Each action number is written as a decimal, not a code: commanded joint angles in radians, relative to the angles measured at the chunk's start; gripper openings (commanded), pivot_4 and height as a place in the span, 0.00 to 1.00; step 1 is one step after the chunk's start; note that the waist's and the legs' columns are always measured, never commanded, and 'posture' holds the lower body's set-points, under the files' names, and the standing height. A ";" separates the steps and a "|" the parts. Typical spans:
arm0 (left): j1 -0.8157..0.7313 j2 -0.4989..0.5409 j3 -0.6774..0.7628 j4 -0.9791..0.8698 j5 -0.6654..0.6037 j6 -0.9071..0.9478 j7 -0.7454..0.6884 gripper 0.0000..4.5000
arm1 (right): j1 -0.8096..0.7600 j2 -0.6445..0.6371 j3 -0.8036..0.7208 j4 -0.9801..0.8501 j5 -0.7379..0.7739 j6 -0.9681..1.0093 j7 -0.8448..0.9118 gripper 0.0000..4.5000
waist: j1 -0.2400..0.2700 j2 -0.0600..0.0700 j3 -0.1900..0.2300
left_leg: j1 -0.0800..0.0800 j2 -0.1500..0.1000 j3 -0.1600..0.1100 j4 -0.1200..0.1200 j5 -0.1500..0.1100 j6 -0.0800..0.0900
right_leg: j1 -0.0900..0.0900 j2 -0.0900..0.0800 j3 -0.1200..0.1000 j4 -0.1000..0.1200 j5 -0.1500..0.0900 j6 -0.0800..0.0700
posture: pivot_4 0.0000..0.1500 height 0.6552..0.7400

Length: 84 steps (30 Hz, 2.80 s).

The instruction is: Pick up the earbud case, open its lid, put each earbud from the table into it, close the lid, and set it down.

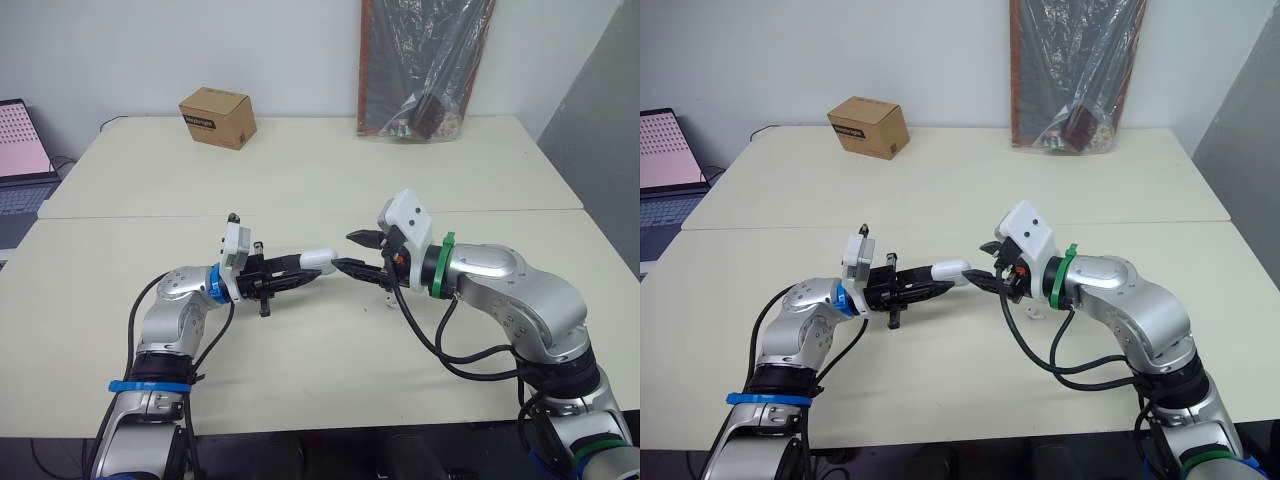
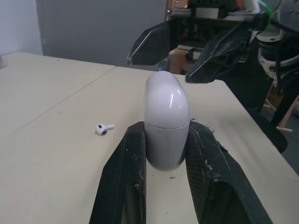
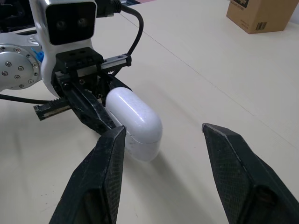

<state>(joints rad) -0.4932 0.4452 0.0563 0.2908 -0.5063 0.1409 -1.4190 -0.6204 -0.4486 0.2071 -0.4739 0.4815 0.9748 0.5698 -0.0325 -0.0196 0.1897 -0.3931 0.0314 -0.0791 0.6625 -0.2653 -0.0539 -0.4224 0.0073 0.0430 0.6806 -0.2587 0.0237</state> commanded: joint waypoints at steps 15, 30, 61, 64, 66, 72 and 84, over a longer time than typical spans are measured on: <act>-0.034 0.010 -0.009 -0.030 -0.026 0.035 -0.065 0.19 | -0.068 0.019 -0.002 0.042 -0.009 -0.020 0.008 0.59 | 0.000 0.000 0.000 | 0.000 0.000 0.000 0.000 0.000 0.000 | 0.000 0.000 0.000 0.000 0.000 0.000 | 1.00 1.00; -0.015 0.003 -0.016 -0.060 -0.029 0.040 -0.061 0.19 | -0.107 0.027 -0.019 0.056 0.010 -0.027 0.024 0.59 | 0.000 0.000 0.000 | 0.000 0.000 0.000 0.000 0.000 0.000 | 0.000 0.000 0.000 0.000 0.000 0.000 | 1.00 1.00; -0.047 0.042 0.042 -0.085 -0.047 0.044 0.027 0.19 | -0.413 -0.284 0.653 0.251 -0.244 0.305 0.297 0.59 | -0.001 0.000 0.000 | 0.000 0.000 0.000 0.000 0.000 0.000 | -0.001 0.000 0.000 -0.001 0.000 0.000 | 1.00 1.00; -0.040 0.043 0.044 -0.096 -0.053 0.051 0.032 0.19 | -0.417 -0.288 0.654 0.255 -0.255 0.297 0.314 0.59 | -0.001 0.000 0.000 | 0.000 0.000 0.000 0.000 0.000 0.000 | -0.001 0.000 0.000 -0.001 0.000 0.000 | 1.00 1.00; -0.036 0.046 0.045 -0.100 -0.056 0.053 0.033 0.19 | -0.417 -0.291 0.655 0.254 -0.261 0.289 0.322 0.59 | -0.001 0.000 0.000 | 0.000 0.000 0.000 0.000 0.000 0.000 | -0.001 0.000 0.000 -0.001 0.000 0.000 | 1.00 1.00; -0.034 0.045 0.042 -0.096 -0.058 0.052 0.033 0.19 | -0.424 -0.298 0.634 0.262 -0.274 0.272 0.349 0.59 | -0.001 0.000 0.000 | 0.000 0.000 0.000 0.000 0.000 0.000 | -0.001 0.000 0.000 -0.001 0.000 0.000 | 1.00 1.00; -0.033 0.031 0.030 -0.074 -0.054 0.039 0.028 0.19 | -0.493 -0.312 0.539 0.370 -0.280 0.242 0.416 0.59 | -0.001 0.000 0.000 | 0.000 0.000 0.000 -0.001 0.000 0.000 | -0.001 0.000 0.000 -0.001 0.000 0.000 | 1.00 1.00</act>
<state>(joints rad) -0.5207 0.4791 0.0831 0.2335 -0.5464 0.1896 -1.3869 -1.0898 -0.7455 0.7921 -0.1059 0.2036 1.2249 0.9664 -0.0332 -0.0196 0.1896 -0.3934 0.0313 -0.0792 0.6619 -0.2653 -0.0539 -0.4235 0.0070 0.0425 0.6800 -0.2589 0.0236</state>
